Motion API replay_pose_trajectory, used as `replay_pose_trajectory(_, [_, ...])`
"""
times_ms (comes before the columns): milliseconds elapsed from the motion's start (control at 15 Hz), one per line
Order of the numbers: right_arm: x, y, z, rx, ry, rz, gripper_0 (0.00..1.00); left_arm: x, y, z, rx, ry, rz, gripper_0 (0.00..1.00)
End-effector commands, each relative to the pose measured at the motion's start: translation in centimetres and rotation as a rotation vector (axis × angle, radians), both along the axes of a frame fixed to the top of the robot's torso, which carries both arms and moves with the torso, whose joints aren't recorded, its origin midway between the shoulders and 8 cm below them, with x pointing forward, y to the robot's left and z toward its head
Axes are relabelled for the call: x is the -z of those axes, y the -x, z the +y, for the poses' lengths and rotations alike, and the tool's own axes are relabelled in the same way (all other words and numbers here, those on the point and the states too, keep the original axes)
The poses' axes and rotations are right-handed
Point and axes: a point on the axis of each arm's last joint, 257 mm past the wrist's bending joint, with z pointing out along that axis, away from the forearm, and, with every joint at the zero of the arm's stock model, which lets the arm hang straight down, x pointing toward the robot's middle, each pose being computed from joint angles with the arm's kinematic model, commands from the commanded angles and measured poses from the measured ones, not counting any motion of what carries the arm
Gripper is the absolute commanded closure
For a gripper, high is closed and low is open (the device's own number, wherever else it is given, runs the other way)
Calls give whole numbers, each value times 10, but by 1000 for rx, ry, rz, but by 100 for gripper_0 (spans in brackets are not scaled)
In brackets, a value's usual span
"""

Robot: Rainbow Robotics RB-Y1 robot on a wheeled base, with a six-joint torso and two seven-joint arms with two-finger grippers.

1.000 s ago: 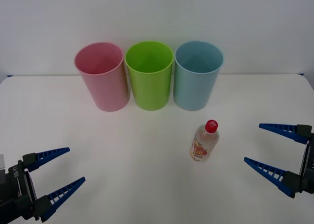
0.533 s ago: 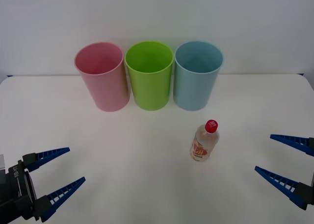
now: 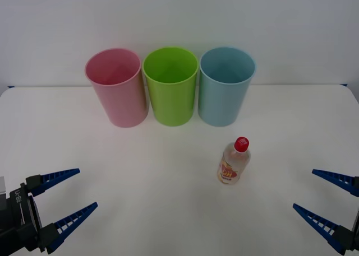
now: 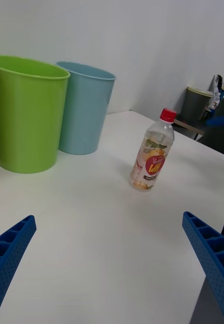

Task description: Put cans in the blue bin and PET bottles in the pink bin and trash in the green bin.

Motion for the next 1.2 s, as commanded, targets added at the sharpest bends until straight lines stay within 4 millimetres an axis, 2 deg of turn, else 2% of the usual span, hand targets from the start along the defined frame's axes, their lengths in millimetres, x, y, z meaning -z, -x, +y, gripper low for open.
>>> replay_pose_trajectory(67, [19,-2,3,20,-20,-10,0,0,0,0,0,0,0,0])
replay_pose_trajectory(267, [41,-4,9,24,-55,15,0,0,0,0,0,0,0,0])
replay_pose_trajectory(667, [77,-29,19,62,-90,-9,0,0,0,0,0,0,0,0])
replay_pose_trajectory(867, [85,-44,29,69,-50,-34,0,0,0,0,0,0,0,0])
replay_pose_trajectory(1200, [89,-72,53,94,-46,-40,0,0,0,0,0,0,0,0])
